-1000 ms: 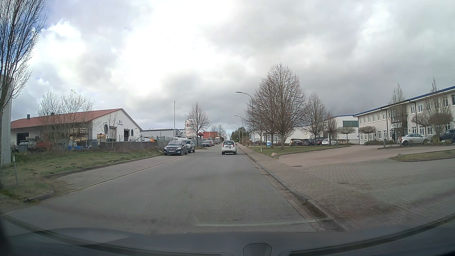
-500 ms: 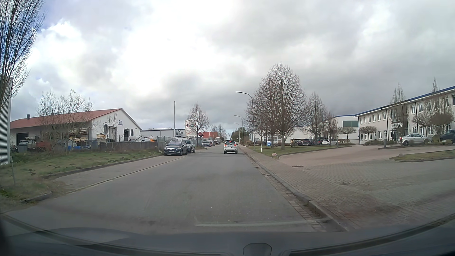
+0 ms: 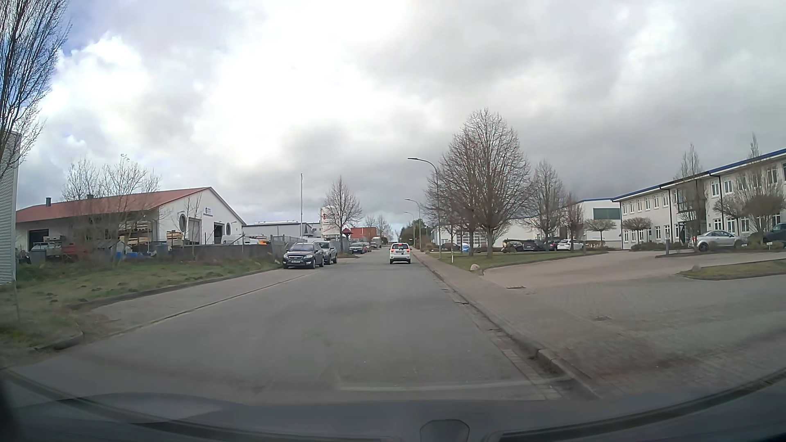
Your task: Follow the waypoints while adhering to traffic rules and regulations
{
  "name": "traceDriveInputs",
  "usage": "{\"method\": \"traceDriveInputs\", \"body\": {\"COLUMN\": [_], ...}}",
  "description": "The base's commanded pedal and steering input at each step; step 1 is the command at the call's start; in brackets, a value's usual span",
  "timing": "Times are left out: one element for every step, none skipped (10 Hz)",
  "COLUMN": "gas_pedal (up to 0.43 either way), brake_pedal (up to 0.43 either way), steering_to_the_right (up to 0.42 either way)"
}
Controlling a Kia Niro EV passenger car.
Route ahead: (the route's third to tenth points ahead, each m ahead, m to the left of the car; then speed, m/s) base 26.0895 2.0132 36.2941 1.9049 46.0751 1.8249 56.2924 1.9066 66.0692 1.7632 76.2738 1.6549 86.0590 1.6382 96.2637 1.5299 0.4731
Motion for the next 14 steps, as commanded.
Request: {"method": "traceDriveInputs", "body": {"gas_pedal": [0.0, 0.0, 0.0, 0.0, 0.0, 0.0, 0.0, 0.0, 0.0, 0.0, 0.0, 0.0, 0.0, 0.0], "brake_pedal": [0.0, 0.0, 0.0, 0.0, 0.0, 0.0, 0.0, 0.0, 0.0, 0.0, 0.0, 0.0, 0.0, 0.0], "steering_to_the_right": [-0.031, -0.03, -0.029, -0.028, -0.028, -0.026, -0.026, -0.026, -0.025, -0.025, -0.025, -0.025, -0.025, -0.025]}}
